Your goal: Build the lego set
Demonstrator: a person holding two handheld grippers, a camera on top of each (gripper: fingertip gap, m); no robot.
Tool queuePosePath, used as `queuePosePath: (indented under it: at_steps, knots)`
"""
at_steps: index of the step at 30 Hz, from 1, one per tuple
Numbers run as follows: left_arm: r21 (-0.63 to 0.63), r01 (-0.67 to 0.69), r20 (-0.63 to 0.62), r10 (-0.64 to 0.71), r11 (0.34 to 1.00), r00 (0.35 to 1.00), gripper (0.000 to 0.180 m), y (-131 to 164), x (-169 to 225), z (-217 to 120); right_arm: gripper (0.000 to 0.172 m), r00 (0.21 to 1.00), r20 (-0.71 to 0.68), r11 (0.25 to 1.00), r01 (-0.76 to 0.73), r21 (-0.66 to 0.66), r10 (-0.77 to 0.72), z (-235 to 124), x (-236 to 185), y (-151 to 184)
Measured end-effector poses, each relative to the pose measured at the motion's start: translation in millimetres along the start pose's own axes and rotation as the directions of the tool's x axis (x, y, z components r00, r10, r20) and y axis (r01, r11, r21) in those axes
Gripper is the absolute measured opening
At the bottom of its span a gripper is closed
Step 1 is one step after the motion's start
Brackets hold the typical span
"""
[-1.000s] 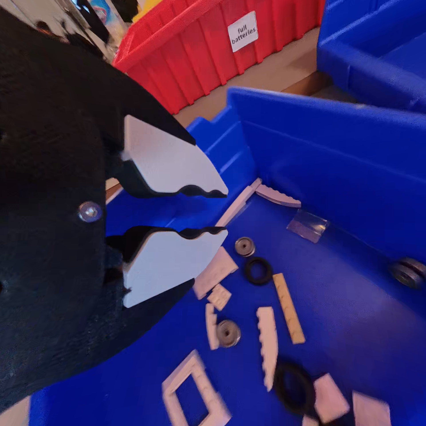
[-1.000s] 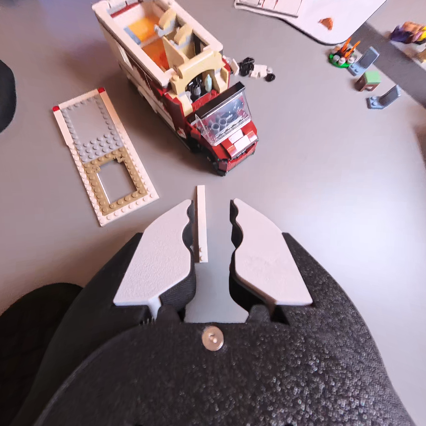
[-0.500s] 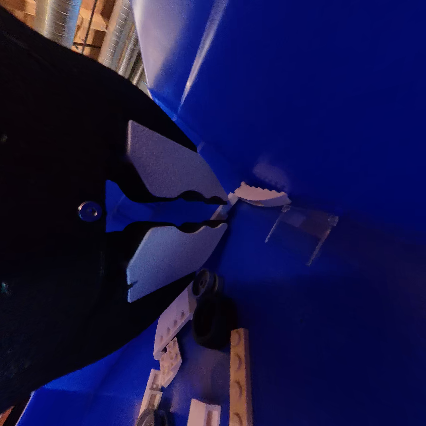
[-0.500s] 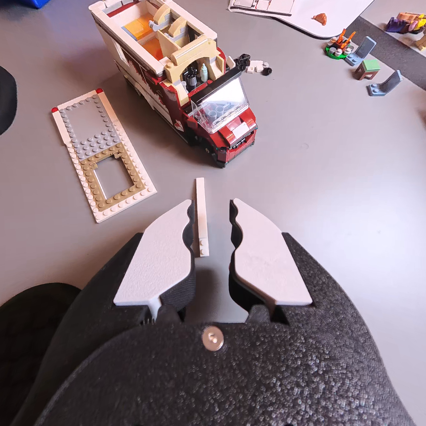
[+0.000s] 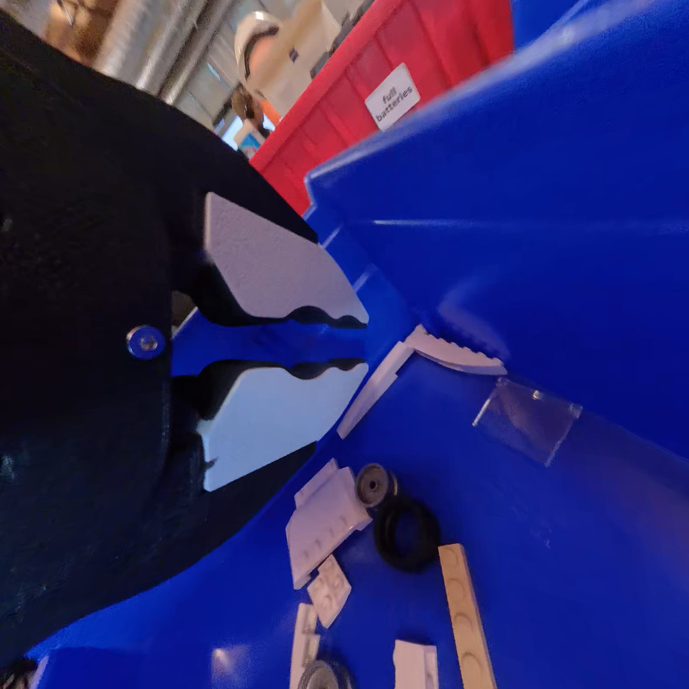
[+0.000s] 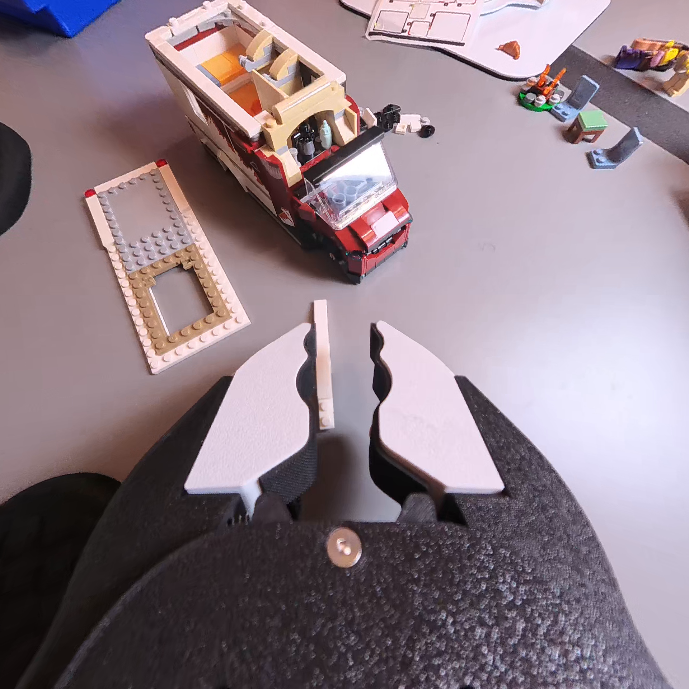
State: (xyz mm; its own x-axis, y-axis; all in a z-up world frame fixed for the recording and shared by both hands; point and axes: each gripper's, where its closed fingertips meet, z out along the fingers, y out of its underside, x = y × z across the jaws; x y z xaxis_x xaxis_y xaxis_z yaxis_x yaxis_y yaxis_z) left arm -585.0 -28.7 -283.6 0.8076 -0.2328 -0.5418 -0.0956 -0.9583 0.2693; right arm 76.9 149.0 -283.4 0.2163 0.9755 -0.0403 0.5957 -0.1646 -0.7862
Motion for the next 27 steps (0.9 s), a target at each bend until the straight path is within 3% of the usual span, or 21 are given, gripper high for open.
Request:
queuePosePath:
  at_steps: [1,6,10,13,16,20,22,25,27]
  knots:
    - [-0.022,-0.034,0.033,0.035,0.999,0.999,0.019,0.0,0.3,3.3,0.027,1.0,0.001,1.0,0.003,0.001,-0.003,1.1,-0.7,-0.7]
    - [-0.234,-0.233,0.178,0.277,0.944,0.944,0.01,4.5,-10.3,15.6,0.026,1.0,0.001,1.0,0.003,-0.011,-0.003,2.6,-1.2,1.3]
    - [-0.327,-0.387,0.092,0.437,0.862,0.895,0.0,11.1,2.6,27.4,0.026,1.0,-0.01,1.0,-0.005,-0.015,0.005,-1.0,0.3,3.7]
    - [-0.238,-0.364,0.039,0.384,0.9,0.923,0.0,8.1,5.6,25.7,0.026,1.0,-0.014,1.0,-0.024,-0.012,0.024,-2.6,3.0,5.7]
    - [0.046,-0.265,-0.165,0.269,0.963,0.949,0.002,-12.0,33.0,14.2,0.026,0.999,-0.006,0.999,-0.039,0.002,0.039,-1.0,3.4,4.3]
    - [0.189,-0.21,-0.173,0.243,0.959,0.954,0.005,-23.5,32.6,1.5,0.026,1.0,0.002,0.999,-0.031,0.006,0.031,2.7,1.3,1.7]
    - [0.199,-0.156,-0.149,0.187,0.968,0.971,0.008,-24.0,22.1,-2.8,0.026,1.0,0.006,1.0,-0.027,0.002,0.027,3.9,0.7,1.2]
    - [0.077,-0.157,-0.05,0.161,0.985,0.986,0.023,-8.1,2.8,6.1,0.025,1.0,0.011,1.0,-0.024,0.004,0.024,5.7,-0.3,-0.3]
    - [0.047,-0.138,-0.05,0.14,0.989,0.989,0.033,-2.5,1.5,8.3,0.026,1.0,0.014,1.0,-0.024,0.005,0.024,6.2,-1.3,-0.2]
